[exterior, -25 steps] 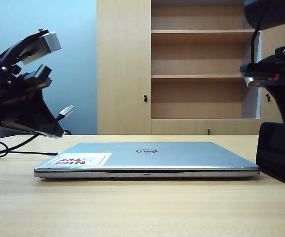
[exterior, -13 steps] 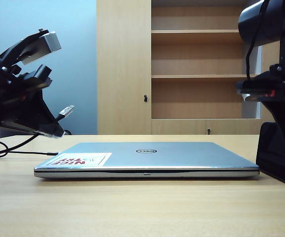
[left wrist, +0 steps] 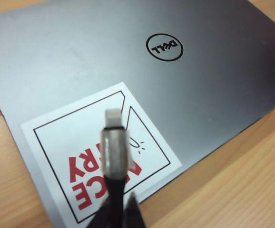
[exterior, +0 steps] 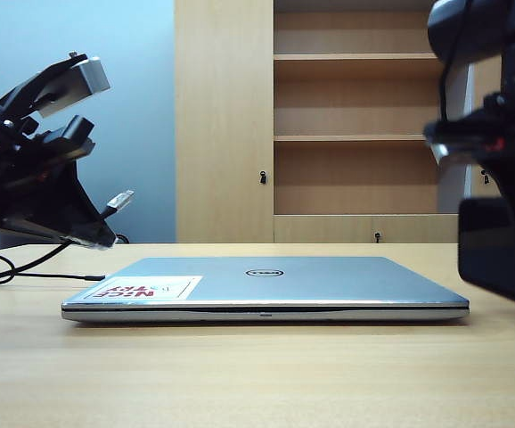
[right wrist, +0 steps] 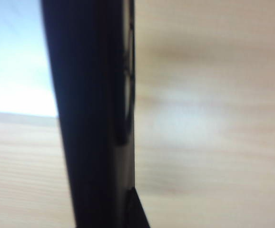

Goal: Pick up the charging cable and the phone, plug the charging cable into the charging port on the phone, and finally place them back on the table.

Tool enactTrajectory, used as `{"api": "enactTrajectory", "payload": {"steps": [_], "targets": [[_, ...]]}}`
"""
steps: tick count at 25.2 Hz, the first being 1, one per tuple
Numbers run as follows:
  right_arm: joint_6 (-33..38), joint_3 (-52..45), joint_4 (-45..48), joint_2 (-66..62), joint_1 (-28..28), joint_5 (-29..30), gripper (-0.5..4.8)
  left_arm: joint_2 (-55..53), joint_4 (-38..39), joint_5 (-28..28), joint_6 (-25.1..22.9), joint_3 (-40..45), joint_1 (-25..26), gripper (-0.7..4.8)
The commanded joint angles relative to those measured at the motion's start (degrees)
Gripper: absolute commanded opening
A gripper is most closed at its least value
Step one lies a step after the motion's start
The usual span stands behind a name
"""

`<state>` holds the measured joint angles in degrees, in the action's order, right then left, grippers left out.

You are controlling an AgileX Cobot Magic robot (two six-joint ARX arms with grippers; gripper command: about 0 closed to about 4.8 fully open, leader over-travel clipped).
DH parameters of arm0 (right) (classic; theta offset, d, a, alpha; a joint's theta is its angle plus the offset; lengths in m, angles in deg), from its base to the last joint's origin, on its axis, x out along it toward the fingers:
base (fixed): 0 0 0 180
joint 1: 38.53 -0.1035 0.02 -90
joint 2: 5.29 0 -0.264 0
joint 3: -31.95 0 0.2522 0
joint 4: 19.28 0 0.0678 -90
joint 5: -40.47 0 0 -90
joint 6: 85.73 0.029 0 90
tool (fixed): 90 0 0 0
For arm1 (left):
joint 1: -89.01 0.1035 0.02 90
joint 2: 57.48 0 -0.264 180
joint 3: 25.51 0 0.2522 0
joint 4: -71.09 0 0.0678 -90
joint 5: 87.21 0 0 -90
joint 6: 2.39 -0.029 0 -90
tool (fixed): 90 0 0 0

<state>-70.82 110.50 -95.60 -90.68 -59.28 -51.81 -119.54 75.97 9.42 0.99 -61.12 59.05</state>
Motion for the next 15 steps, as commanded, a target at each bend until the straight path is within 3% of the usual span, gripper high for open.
{"api": "enactTrajectory", "payload": {"steps": [1,8,12,15], "targets": [[-3.5,0.6,5.6,2.0,0.1,7.6,-0.06,0.0,0.8,0.2,0.6,0.0,-0.9,-0.06],[-0.9,0.2,19.3,2.4,0.1,25.6,-0.06,-0.3,1.6,0.1,0.8,0.1,-9.8,-0.06],[0.7,-0.7,28.3,2.3,0.2,30.2,-0.05,-3.1,1.5,0.1,5.3,0.1,-13.7,-0.06],[7.4,-5.5,42.1,2.3,0.2,36.9,-0.05,-5.8,1.5,0.1,9.1,0.1,-15.7,-0.06]]}}
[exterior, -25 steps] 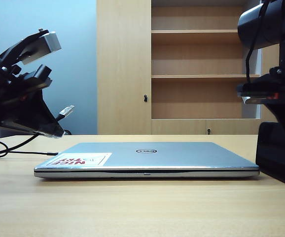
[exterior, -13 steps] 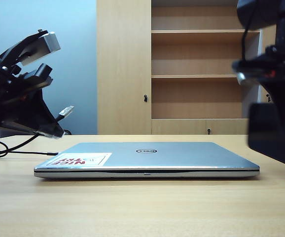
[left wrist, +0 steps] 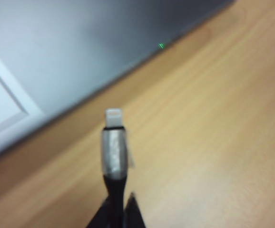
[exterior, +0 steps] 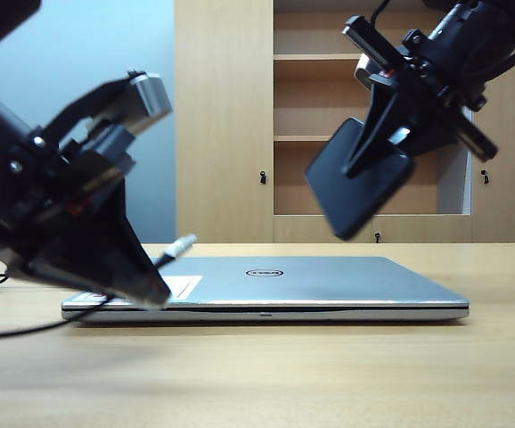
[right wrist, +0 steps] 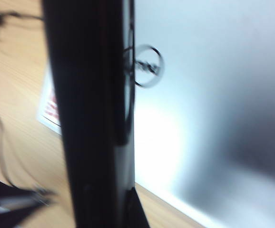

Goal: Pick up the charging cable and the phone, plug the charging cable into the charging port on the phone, and finally place them back on the table.

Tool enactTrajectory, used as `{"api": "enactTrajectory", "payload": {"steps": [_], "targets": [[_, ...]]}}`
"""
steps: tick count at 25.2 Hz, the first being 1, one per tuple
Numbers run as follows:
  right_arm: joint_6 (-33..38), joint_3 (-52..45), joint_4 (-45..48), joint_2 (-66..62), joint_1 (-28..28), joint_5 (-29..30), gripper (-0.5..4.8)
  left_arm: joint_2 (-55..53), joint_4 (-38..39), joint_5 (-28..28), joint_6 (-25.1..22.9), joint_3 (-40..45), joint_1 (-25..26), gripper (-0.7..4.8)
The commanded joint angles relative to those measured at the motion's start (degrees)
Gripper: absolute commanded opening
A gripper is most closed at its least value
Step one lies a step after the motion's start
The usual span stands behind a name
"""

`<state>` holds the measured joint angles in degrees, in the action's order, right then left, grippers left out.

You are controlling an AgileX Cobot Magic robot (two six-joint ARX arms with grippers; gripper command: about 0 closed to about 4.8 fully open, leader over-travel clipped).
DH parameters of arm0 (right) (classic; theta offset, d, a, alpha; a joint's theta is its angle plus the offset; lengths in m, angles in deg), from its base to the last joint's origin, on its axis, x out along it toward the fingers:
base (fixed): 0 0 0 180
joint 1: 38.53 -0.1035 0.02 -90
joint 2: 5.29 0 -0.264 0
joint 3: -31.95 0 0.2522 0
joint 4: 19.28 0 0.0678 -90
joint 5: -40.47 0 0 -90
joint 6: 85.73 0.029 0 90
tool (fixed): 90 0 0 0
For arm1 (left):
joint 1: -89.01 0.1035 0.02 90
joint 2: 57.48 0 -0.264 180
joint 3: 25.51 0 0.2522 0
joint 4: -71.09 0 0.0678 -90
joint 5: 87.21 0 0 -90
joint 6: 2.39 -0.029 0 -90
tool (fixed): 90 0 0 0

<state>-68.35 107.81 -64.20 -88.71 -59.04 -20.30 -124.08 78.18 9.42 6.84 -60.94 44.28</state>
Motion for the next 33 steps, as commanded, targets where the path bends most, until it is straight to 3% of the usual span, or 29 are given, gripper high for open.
{"api": "enactTrajectory", "payload": {"steps": [1,8,16,25,33], "targets": [[6.1,-3.8,12.9,0.3,-0.1,6.0,-0.05,-1.6,-0.7,0.1,3.5,-0.1,-1.4,-0.06],[18.7,-16.3,38.3,0.2,-0.1,11.5,-0.05,-1.9,-2.9,0.1,9.4,-0.1,-4.4,-0.06],[31.6,-27.8,63.3,0.1,-0.4,8.8,-0.05,-3.4,-6.0,0.2,16.5,-0.1,-4.5,-0.06],[32.4,-27.9,64.8,0.1,-5.7,1.0,-0.05,-5.9,-10.9,0.2,23.9,-0.1,-7.4,-0.06],[38.3,-27.9,64.4,-1.4,-6.2,0.7,-0.05,-7.7,-14.9,0.3,26.8,-0.1,-7.7,-0.06]]}}
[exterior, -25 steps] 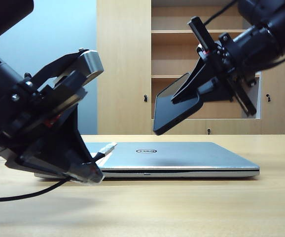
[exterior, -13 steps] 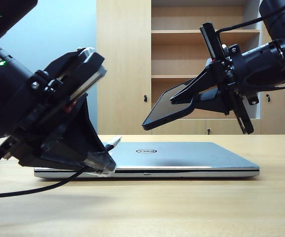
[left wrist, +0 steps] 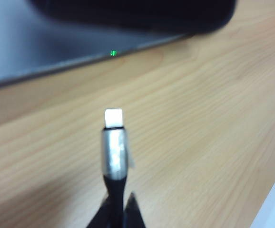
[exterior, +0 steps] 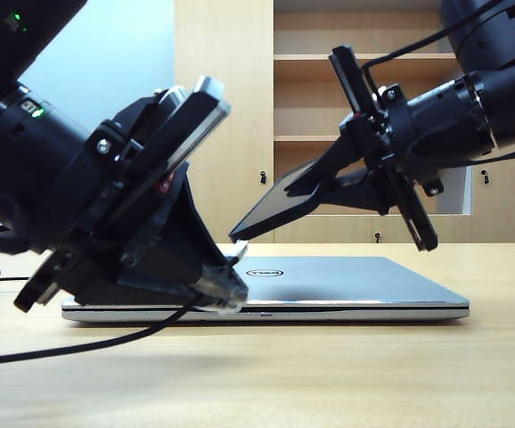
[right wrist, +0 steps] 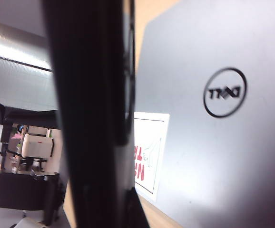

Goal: Pick up the charging cable and the phone, plug the charging cable into the charging port on the phone, and finally place them back on the table.

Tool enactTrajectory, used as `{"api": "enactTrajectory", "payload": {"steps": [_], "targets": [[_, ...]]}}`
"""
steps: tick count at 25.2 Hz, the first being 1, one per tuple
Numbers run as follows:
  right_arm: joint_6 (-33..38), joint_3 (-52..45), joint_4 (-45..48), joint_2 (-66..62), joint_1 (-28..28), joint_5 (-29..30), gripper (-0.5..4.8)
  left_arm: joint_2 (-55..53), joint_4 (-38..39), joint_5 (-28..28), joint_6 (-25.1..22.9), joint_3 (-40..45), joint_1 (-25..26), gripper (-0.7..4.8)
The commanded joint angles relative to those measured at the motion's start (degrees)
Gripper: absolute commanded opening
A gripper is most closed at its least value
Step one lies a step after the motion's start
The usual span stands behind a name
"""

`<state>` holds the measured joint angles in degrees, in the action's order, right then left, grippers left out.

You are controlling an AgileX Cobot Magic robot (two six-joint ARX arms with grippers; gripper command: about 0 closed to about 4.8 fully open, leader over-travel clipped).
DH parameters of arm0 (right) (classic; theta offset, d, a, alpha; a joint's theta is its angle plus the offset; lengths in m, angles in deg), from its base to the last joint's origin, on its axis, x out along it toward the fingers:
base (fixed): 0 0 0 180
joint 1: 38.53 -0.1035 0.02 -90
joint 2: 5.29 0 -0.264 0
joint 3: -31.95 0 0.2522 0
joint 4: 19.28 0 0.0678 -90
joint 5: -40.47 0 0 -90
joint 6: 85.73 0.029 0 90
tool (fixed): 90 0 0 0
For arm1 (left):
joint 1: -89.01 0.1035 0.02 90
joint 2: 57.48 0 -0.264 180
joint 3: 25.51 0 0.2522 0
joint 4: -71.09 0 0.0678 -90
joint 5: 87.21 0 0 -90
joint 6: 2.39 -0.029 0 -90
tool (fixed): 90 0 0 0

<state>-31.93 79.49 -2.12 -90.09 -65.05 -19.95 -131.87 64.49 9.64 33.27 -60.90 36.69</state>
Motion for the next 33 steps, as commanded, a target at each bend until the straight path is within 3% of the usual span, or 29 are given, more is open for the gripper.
{"api": "enactTrajectory", "payload": {"steps": [1,33], "targets": [[1.9,0.4,2.3,-0.4,-0.6,0.4,-0.05,0.1,-1.2,0.0,0.4,-0.1,-0.1,-0.06],[2.1,0.4,1.7,-0.6,-2.7,2.9,-0.06,0.1,-1.6,0.1,0.2,-0.1,-0.1,-0.06]]}}
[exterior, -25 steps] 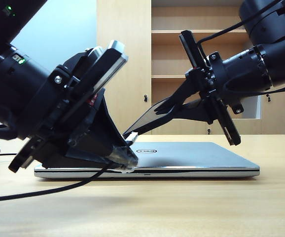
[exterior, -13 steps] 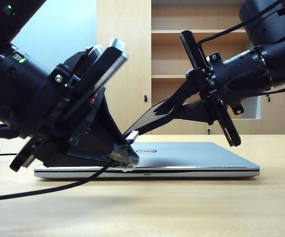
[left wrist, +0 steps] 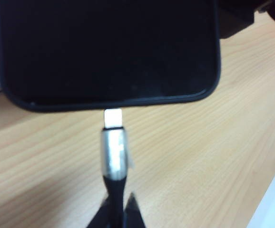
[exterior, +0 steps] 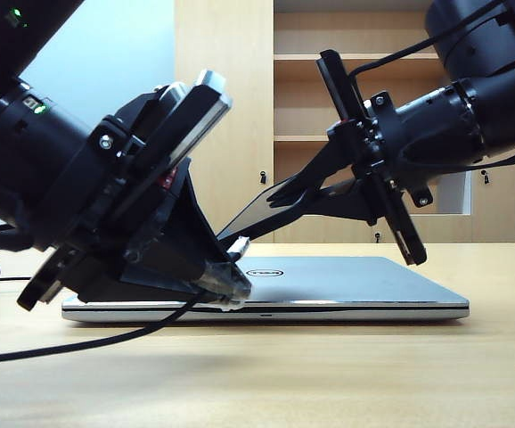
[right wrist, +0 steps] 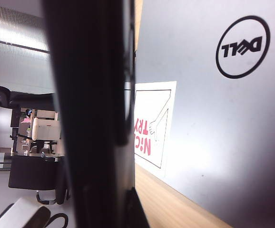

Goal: Pick up the charging cable and the phone, plug the charging cable into the charging port on the phone, and finally place them back on the table.

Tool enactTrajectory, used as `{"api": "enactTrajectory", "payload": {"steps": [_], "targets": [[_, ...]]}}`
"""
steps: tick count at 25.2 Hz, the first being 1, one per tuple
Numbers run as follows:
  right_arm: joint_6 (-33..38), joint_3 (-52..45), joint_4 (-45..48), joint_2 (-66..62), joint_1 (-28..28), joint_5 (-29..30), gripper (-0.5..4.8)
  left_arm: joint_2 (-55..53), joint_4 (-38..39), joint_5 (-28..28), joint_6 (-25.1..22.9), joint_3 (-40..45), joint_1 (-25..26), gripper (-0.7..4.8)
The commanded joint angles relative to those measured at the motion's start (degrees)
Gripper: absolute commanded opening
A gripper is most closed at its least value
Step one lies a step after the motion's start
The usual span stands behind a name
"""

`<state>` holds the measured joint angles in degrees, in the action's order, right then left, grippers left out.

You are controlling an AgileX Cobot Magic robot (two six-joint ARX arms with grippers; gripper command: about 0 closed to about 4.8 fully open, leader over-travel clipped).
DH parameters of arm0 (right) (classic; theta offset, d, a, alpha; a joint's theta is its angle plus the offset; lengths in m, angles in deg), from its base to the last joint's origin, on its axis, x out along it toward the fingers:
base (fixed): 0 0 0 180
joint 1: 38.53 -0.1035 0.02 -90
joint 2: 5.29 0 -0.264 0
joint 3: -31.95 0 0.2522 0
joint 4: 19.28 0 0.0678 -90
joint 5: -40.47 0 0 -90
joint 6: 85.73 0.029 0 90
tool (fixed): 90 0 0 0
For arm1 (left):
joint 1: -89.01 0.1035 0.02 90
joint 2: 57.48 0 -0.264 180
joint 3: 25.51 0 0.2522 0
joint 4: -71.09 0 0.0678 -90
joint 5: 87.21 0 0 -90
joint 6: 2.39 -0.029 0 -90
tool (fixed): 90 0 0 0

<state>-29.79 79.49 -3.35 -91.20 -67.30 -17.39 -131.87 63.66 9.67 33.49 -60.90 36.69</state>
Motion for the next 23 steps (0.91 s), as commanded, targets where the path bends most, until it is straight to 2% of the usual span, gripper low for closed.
{"api": "enactTrajectory", "payload": {"steps": [1,23], "targets": [[0.0,0.4,2.7,0.5,-0.8,0.0,-0.06,0.1,-0.8,0.0,-0.1,-0.1,-0.1,-0.06],[-6.3,0.4,2.2,0.5,-1.2,3.9,-0.06,0.1,-3.4,0.0,-0.1,-0.1,-0.1,-0.06]]}}
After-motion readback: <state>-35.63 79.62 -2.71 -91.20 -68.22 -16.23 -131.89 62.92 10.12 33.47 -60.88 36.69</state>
